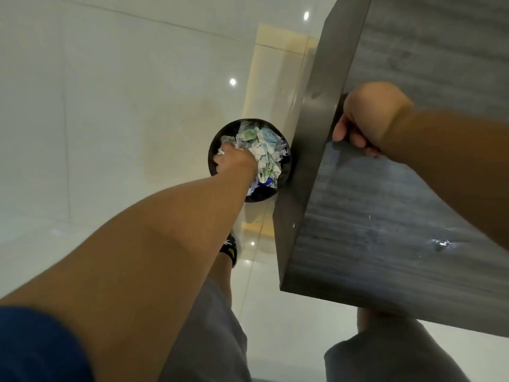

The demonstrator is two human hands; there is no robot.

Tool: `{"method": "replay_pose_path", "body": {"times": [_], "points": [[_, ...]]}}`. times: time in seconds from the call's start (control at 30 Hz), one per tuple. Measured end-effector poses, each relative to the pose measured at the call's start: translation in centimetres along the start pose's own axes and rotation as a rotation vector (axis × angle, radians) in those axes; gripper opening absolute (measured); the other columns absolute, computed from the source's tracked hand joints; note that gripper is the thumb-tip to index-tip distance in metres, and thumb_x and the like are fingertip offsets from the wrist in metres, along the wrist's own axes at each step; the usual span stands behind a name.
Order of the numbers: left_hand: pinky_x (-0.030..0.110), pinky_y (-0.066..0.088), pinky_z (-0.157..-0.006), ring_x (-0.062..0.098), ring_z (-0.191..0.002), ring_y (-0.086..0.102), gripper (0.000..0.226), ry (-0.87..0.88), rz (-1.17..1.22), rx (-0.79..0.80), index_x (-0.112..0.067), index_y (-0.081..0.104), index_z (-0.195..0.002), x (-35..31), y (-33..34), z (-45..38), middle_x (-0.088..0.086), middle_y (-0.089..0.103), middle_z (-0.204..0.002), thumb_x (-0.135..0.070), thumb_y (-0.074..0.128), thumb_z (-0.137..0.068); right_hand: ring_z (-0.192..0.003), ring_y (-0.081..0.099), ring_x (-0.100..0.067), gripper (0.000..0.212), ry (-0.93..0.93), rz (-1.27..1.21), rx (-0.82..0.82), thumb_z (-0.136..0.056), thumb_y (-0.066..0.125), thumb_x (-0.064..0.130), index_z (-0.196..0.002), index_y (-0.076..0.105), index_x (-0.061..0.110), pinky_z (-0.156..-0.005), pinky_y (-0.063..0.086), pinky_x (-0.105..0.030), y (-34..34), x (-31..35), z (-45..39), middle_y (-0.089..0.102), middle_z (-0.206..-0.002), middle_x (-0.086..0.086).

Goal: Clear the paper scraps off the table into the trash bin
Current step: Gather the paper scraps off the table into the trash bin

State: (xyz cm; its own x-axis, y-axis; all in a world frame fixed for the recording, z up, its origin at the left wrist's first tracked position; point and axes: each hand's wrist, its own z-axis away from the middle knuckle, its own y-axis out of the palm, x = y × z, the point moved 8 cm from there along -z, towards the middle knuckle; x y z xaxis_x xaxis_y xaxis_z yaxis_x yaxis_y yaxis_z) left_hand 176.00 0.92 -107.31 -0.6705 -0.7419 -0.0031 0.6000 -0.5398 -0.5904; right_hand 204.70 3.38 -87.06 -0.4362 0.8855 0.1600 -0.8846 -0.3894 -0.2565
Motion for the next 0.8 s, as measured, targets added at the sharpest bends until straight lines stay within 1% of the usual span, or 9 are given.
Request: {"method": "replay_pose_path", "body": {"times": [0.1, 0.2, 0.37, 0.43, 0.53, 0.6, 0.67, 0.77, 0.8], "points": [[0.061, 0.031, -0.123, 0.046, -0.153, 0.033, 0.071, -0.025, -0.078, 0.058, -0.027, 0.014, -0.17, -0.5, 0.9, -0.7, 0.021, 0.02, -0.17, -0.053, 0.039, -0.109, -0.025, 0.04, -0.02, 0.074, 0.025, -0.009, 0.023, -0.099, 0.031, 0.012, -0.033, 0.064, 0.013, -0.048, 0.032, -0.029, 0.1, -0.2, 0.2, 0.047, -0.033, -0.005], [0.063, 0.022, -0.128, 0.047, -0.159, 0.019, 0.078, -0.045, -0.189, 0.131, -0.026, 0.002, -0.172, -1.3, 1.1, -0.9, 0.022, 0.006, -0.174, -0.056, 0.037, -0.109, -0.032, 0.041, -0.023, 0.063, 0.012, -0.003, 0.028, -0.101, 0.031, 0.011, -0.048, 0.066, 0.011, -0.048, 0.033, -0.03, 0.1, 0.1, 0.7, 0.047, -0.034, -0.005], [0.061, 0.014, -0.129, 0.047, -0.162, 0.011, 0.088, -0.038, -0.302, 0.234, -0.029, -0.004, -0.172, -2.3, 0.9, 0.7, 0.019, 0.0, -0.178, -0.066, 0.036, -0.103, -0.038, 0.043, -0.024, 0.056, 0.038, 0.027, 0.039, -0.106, 0.028, 0.011, -0.062, 0.063, 0.009, -0.051, 0.034, -0.032, 0.0, 0.4, 1.1, 0.046, -0.032, -0.005], [0.063, 0.022, -0.126, 0.049, -0.159, 0.02, 0.09, 0.036, -0.316, 0.188, -0.032, 0.001, -0.172, -2.6, 0.3, 1.7, 0.02, 0.009, -0.176, -0.067, 0.04, -0.098, -0.028, 0.042, -0.021, 0.056, 0.044, 0.021, 0.031, -0.106, 0.029, 0.012, -0.062, 0.063, 0.01, -0.047, 0.034, -0.029, -0.1, 0.5, 1.3, 0.046, -0.032, -0.004], [0.058, 0.033, -0.122, 0.047, -0.151, 0.034, 0.084, 0.22, -0.346, 0.076, -0.029, 0.017, -0.17, -2.7, -1.3, 3.9, 0.019, 0.026, -0.171, -0.063, 0.041, -0.097, -0.02, 0.039, -0.017, 0.056, 0.035, -0.003, 0.018, -0.106, 0.03, 0.016, -0.062, 0.064, 0.011, -0.036, 0.034, -0.017, -0.2, 0.5, 1.4, 0.046, -0.032, -0.003], [0.058, 0.038, -0.119, 0.042, -0.147, 0.044, 0.074, 0.34, -0.293, 0.029, -0.024, 0.031, -0.166, -2.9, -2.5, 5.3, 0.016, 0.038, -0.165, -0.056, 0.043, -0.1, -0.019, 0.039, -0.016, 0.062, 0.046, -0.007, 0.025, -0.107, 0.031, 0.02, -0.056, 0.065, 0.013, -0.042, 0.036, -0.022, -0.1, 0.4, 1.2, 0.047, -0.032, -0.002], [0.056, 0.044, -0.115, 0.037, -0.136, 0.057, 0.06, 0.447, -0.224, -0.014, -0.021, 0.048, -0.156, -3.2, -4.0, 6.9, 0.012, 0.056, -0.152, -0.047, 0.046, -0.102, -0.022, 0.041, -0.016, 0.074, 0.048, -0.024, 0.04, -0.108, 0.033, 0.025, -0.043, 0.067, 0.015, -0.049, 0.036, -0.027, 0.1, 0.0, 0.9, 0.048, -0.032, -0.001], [0.034, 0.051, -0.096, 0.028, -0.117, 0.067, 0.039, 0.591, -0.128, -0.077, -0.015, 0.064, -0.137, -3.8, -6.1, 10.0, 0.007, 0.07, -0.129, -0.031, 0.049, -0.106, -0.028, 0.043, -0.017, 0.077, 0.015, -0.053, 0.007, -0.104, 0.033, 0.028, -0.037, 0.069, 0.017, -0.044, 0.037, -0.02, -0.1, -0.1, 0.5, 0.051, -0.035, 0.001], [0.032, 0.051, -0.091, 0.025, -0.112, 0.068, 0.034, 0.623, -0.077, -0.087, -0.014, 0.066, -0.132, -4.0, -6.6, 11.2, 0.006, 0.071, -0.124, -0.027, 0.049, -0.106, -0.026, 0.042, -0.017, 0.075, 0.003, -0.069, 0.007, -0.103, 0.033, 0.028, -0.038, 0.069, 0.016, -0.041, 0.038, -0.016, -0.1, -0.1, 0.5, 0.052, -0.036, 0.001]]}}
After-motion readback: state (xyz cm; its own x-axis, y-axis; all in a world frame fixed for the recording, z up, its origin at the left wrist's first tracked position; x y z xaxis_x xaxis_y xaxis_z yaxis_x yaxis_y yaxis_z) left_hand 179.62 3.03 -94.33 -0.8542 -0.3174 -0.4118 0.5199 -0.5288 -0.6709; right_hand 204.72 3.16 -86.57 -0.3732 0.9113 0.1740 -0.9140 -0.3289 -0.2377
